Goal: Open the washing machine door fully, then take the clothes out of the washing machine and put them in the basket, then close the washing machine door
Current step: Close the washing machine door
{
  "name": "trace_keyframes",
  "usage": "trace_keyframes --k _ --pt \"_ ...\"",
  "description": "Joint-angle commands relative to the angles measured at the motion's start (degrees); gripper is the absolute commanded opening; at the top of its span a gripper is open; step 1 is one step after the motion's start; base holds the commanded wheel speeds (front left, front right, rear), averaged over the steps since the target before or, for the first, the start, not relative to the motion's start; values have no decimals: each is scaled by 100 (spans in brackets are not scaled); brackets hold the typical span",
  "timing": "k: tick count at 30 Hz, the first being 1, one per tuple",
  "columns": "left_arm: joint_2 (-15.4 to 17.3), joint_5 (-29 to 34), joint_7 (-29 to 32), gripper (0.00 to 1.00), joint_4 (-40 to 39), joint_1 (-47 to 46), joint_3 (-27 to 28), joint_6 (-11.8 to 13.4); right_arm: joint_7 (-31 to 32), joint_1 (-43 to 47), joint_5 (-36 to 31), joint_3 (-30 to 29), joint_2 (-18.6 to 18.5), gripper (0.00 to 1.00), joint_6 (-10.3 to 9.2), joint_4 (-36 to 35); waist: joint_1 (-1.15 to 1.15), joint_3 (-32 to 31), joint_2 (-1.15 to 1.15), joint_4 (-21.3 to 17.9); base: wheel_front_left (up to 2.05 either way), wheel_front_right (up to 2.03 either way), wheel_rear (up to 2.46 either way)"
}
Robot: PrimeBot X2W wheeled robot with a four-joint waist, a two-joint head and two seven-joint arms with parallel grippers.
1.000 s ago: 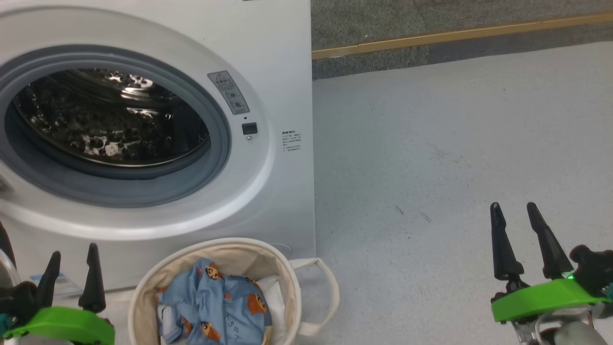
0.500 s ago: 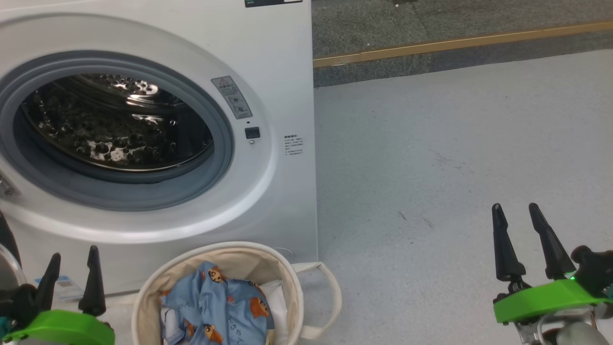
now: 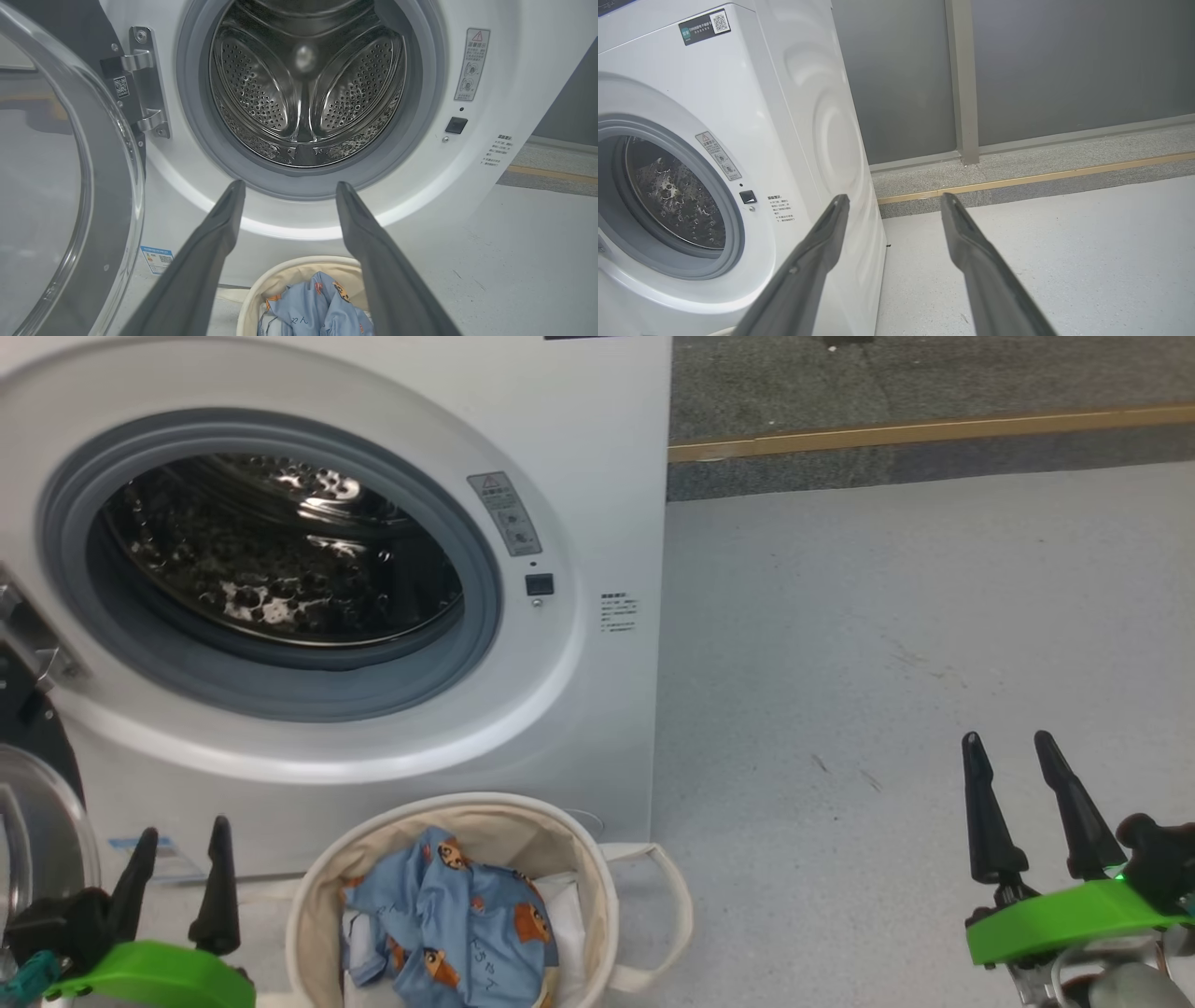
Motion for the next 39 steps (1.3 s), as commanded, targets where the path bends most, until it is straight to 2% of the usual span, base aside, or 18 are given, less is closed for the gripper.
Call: trace_keyframes --k 1,24,32,39 --pt "130 36 -13 100 -176 -348 201 30 -27 -92 -38 83 -122 100 30 -203 0 12 0 42 0 0 0" --pt "195 -41 -174 100 -46 -413 125 47 -27 -84 -35 91 -80 100 30 -187 0 -2 0 60 -5 2 3" --pt "219 -70 -197 100 -45 -424 130 90 -27 -80 -29 83 -71 100 30 -188 0 7 0 64 -112 66 46" --pt "240 -97 -173 100 -85 -435 125 143 -27 -79 -6 59 -65 100 30 -188 0 50 0 65 -206 162 45"
